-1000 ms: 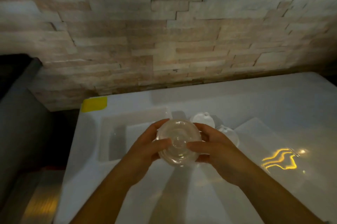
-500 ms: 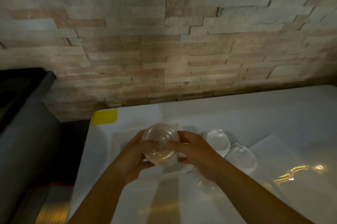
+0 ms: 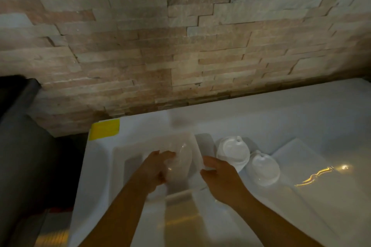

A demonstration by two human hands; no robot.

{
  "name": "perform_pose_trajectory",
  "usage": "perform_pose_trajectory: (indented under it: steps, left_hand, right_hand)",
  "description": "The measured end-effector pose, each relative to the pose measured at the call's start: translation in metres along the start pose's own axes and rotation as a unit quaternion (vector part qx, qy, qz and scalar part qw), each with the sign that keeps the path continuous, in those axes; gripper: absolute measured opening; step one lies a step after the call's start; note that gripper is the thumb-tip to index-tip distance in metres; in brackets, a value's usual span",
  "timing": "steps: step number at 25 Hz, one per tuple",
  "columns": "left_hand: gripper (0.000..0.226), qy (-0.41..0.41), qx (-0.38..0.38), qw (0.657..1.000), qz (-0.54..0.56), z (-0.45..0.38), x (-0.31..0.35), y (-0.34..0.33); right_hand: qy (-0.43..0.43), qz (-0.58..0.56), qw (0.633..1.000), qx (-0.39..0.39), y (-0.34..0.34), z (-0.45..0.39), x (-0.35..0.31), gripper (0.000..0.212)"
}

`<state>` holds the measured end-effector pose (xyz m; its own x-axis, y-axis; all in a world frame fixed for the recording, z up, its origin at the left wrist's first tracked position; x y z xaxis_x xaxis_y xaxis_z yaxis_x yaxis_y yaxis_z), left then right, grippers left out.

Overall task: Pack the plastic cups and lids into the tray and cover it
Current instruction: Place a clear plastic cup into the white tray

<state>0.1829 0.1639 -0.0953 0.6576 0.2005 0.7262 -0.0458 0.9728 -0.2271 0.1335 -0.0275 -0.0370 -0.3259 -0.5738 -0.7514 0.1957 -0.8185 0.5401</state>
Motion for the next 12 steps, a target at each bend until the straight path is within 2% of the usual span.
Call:
perform_pose_trajectory:
  steps: [2, 3, 6, 8, 12]
  left_hand:
    - [0.014, -0.038, 0.006, 0.999, -0.015, -0.006, 0.001, -0.001]
    - [0.018, -0.053, 0.027, 0.998, -0.025, -0.007, 0.002, 0.001]
    - [0.05, -0.076, 0.079, 0.988, -0.109, -0.008, 0.004, 0.009]
    - [0.044, -0.076, 0.091, 0.984, -0.133, -0.003, 0.004, 0.016]
    - [0.022, -0.014, 0.07, 0.995, -0.064, 0.012, -0.011, 0.024]
  right_hand:
    - [-0.014, -0.005, 1.0, 0.008, -0.001, -0.001, 0.004, 0.031]
    - [-0.022, -0.018, 1.0, 0.005, -0.003, -0.002, 0.008, 0.027]
    - [-0.035, -0.043, 0.998, -0.003, -0.013, -0.007, 0.015, 0.04]
    - [-0.044, -0.064, 0.997, -0.01, -0.019, -0.007, 0.017, 0.045]
    - [-0.051, -0.118, 0.992, 0.0, -0.023, -0.004, 0.02, 0.043]
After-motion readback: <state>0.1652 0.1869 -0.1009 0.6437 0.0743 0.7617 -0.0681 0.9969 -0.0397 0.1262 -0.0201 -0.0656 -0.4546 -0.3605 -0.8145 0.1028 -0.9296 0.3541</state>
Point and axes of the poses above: each hand's wrist, its own z-axis away from the middle knuckle, its own y-axis out of the back of the hand, x = y × z, the point moved 9 cm from there along -z, towards the middle knuckle, and after that the axes turned 3 degrees about z, right-handed, at the moved point
